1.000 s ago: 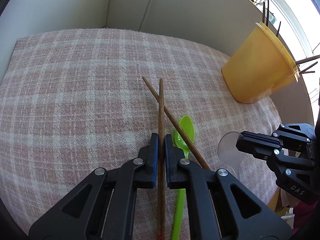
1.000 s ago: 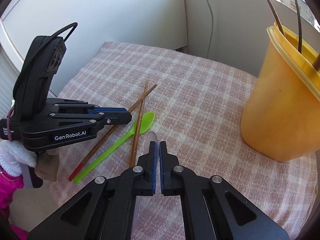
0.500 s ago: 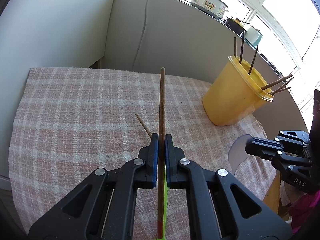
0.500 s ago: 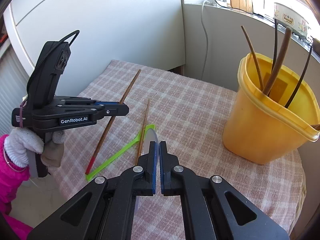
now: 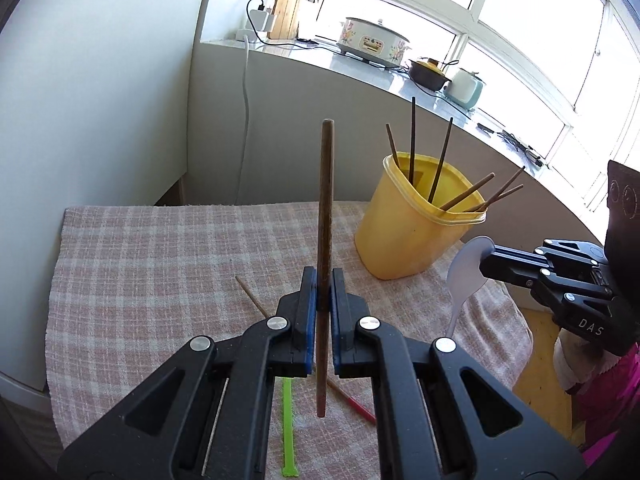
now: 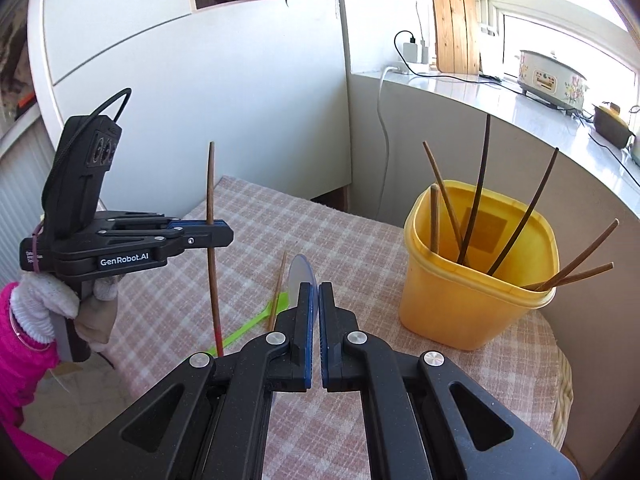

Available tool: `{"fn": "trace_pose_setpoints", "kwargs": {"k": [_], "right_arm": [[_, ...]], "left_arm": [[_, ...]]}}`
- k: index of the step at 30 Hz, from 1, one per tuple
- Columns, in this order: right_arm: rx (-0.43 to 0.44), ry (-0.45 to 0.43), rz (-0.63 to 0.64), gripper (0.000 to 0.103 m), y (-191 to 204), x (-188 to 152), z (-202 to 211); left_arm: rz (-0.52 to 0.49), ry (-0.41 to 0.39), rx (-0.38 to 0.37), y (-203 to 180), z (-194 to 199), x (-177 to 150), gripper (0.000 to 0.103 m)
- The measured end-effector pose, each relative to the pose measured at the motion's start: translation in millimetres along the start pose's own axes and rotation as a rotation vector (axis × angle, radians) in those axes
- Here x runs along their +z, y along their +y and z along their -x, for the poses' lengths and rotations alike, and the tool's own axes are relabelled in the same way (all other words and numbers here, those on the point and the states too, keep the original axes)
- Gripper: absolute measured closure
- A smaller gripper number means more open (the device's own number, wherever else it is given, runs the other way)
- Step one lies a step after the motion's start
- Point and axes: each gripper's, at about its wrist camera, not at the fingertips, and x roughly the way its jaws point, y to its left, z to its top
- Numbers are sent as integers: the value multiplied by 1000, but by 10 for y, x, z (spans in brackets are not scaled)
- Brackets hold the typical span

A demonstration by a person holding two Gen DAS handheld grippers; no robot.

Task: Organize utensils
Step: 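Lift the held chopstick and spoon and carry them over the container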

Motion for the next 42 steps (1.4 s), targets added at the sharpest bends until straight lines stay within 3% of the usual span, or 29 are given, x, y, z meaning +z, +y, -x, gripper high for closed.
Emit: {"fn": "trace_pose_setpoints", "kwargs": {"k": [15, 28, 42], "right_arm": [[-116, -180, -53, 102, -393, 97, 543], [-199, -311, -128, 102, -784, 319, 835], [-257, -360, -181, 102, -1097, 504, 819]], "left_arm": [[-26, -141, -90, -385, 172, 392, 99], [-50, -244, -121, -640, 180, 847, 99], [-67, -287, -129, -843, -54, 1186, 99]]}}
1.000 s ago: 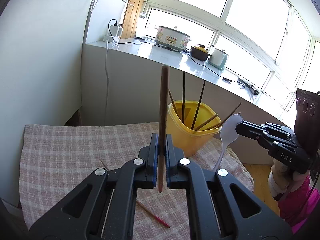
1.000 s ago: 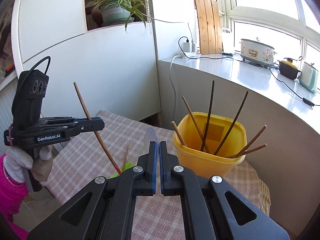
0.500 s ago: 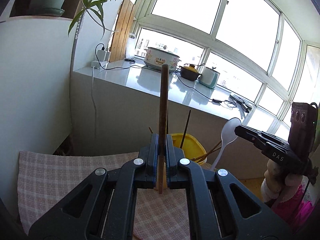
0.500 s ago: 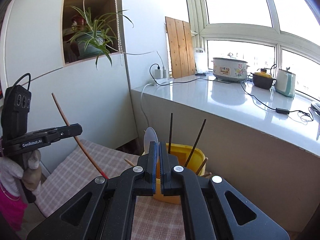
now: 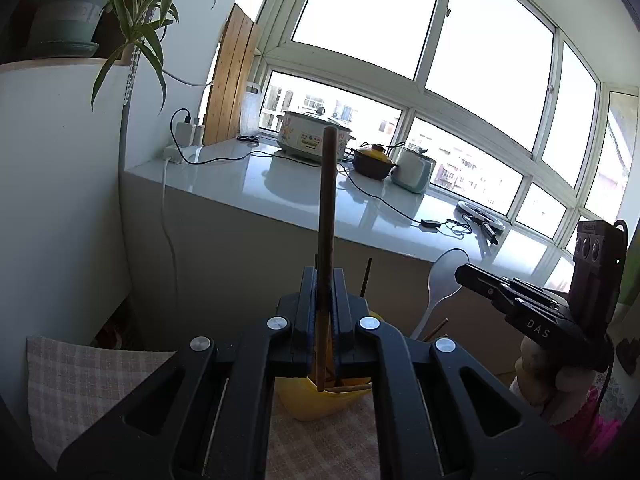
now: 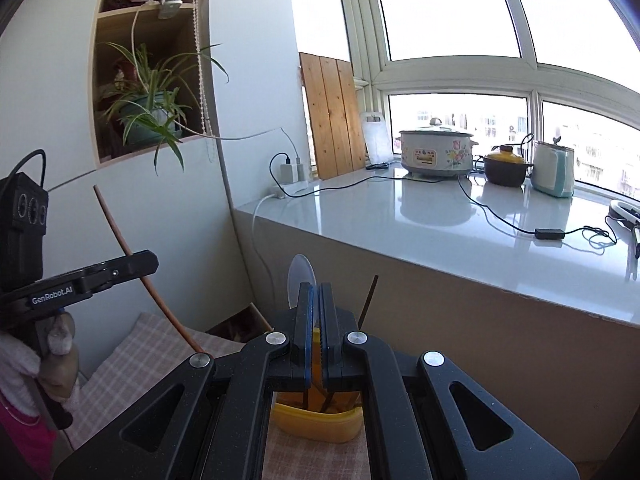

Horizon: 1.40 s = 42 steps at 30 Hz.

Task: Organize utensils
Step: 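Lift the held chopstick and spoon and carry them over the container, then lower both held items into the container and open both tools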

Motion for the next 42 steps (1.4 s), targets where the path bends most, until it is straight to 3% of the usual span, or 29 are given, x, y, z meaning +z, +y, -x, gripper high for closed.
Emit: {"fn": "trace_pose_setpoints", "kwargs": {"k": [10, 24, 40, 42], "right_arm": [[-40, 42, -10, 102, -164, -18, -326], [-32, 134, -15, 102, -258, -199, -690], [-30, 155, -8, 101, -269, -257, -632], [-25, 158, -12, 100, -266, -259, -620]], "left_arm": [[19, 41, 6, 54, -371, -17, 99], [20, 139, -6, 54, -840, -208, 99], [17, 169, -31, -41, -874, -336, 99], [15, 165, -32, -57, -838, -332, 93]]}}
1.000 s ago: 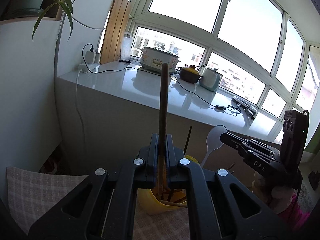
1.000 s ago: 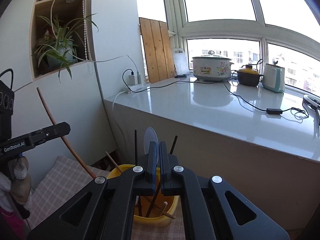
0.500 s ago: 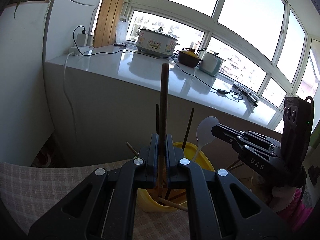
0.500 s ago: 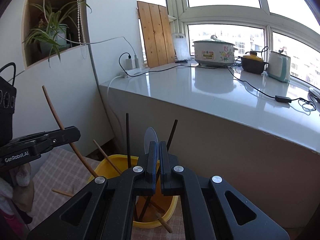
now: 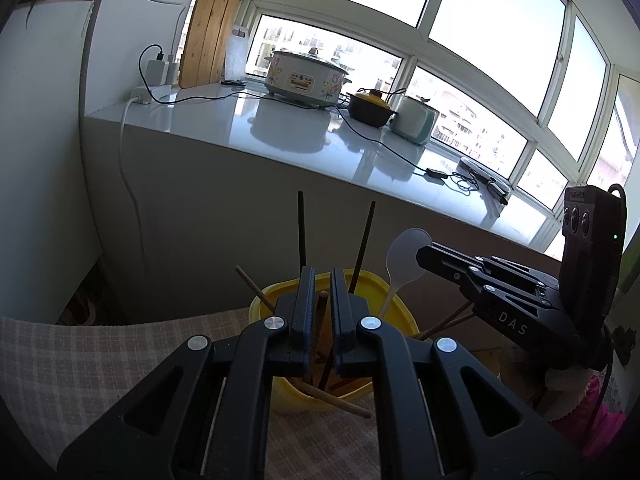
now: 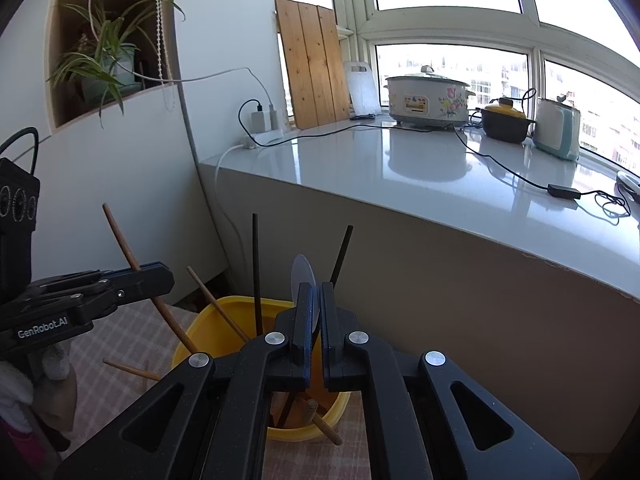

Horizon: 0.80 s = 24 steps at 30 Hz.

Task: Organize utensils
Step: 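Lower both held items into the container and open both tools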

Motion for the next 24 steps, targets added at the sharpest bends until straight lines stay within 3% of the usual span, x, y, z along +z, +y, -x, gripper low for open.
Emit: {"fn": "trace_pose_setpoints", "kwargs": {"k": [2, 5, 9, 24], "right_arm": [[-2, 3, -4, 100, 9, -5, 3], [-3, 1, -5, 98, 32, -29, 40], [-9, -12, 6, 78, 85, -53, 117], [-3, -69, 27, 72, 302, -91, 489]], "left_arm": [[0, -8, -1, -10, 47, -10, 81], [-3, -18, 1, -25, 109, -25, 81], [1, -32, 4, -25, 206, -48, 81], [-7, -76, 23, -66, 700, -181, 80]]}}
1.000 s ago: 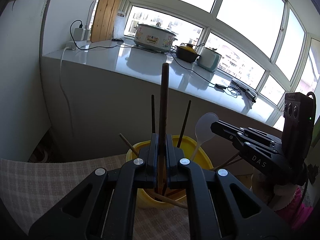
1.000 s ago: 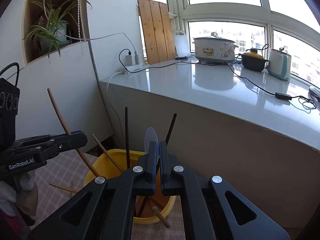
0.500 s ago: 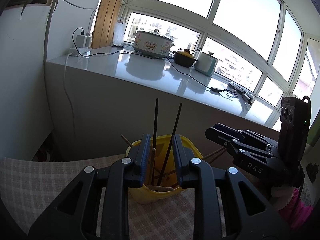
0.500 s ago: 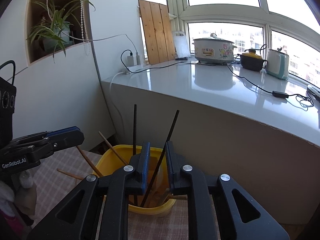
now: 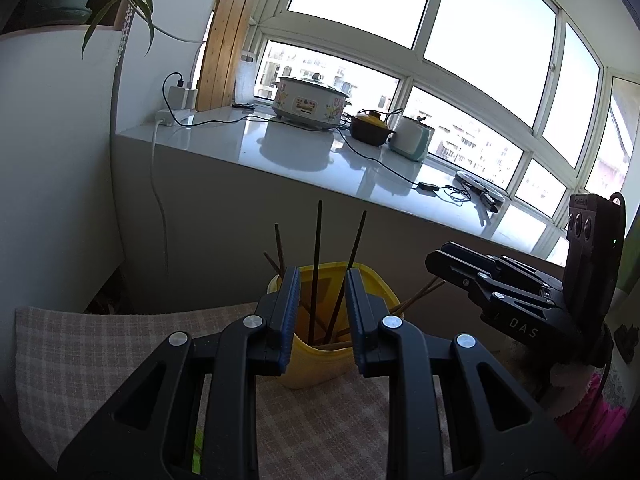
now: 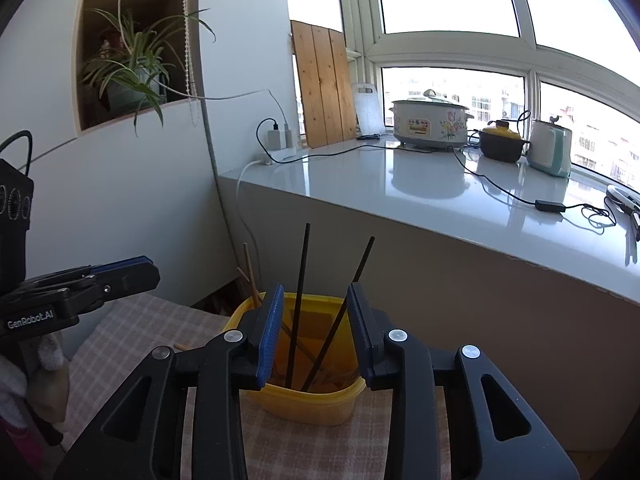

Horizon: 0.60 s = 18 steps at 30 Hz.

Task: Organize utensils
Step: 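Lower both held items into the container and open both tools, then move both tools down toward the green spoon and last chopstick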

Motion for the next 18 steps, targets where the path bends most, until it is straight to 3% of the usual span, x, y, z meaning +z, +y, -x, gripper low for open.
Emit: {"fn": "trace_pose_setpoints", "kwargs": {"k": [3, 6, 11, 13, 18], "right_arm": [[5, -9, 4, 68, 43, -15, 78], [5, -27, 9, 60, 83, -36, 177], [23, -31, 5, 57, 139, -88, 284], [47, -21, 7, 48, 166, -124, 294], [76, 13, 42, 45, 283, -281, 303]], "left_arm": [[-7, -7, 12, 4, 116, -34, 73], [-6, -11, 25, 38, 218, -72, 73], [3, 4, 59, 170, 361, -191, 73], [5, 18, 75, 236, 408, -259, 73], [20, 73, 127, 454, 474, -464, 73]]}}
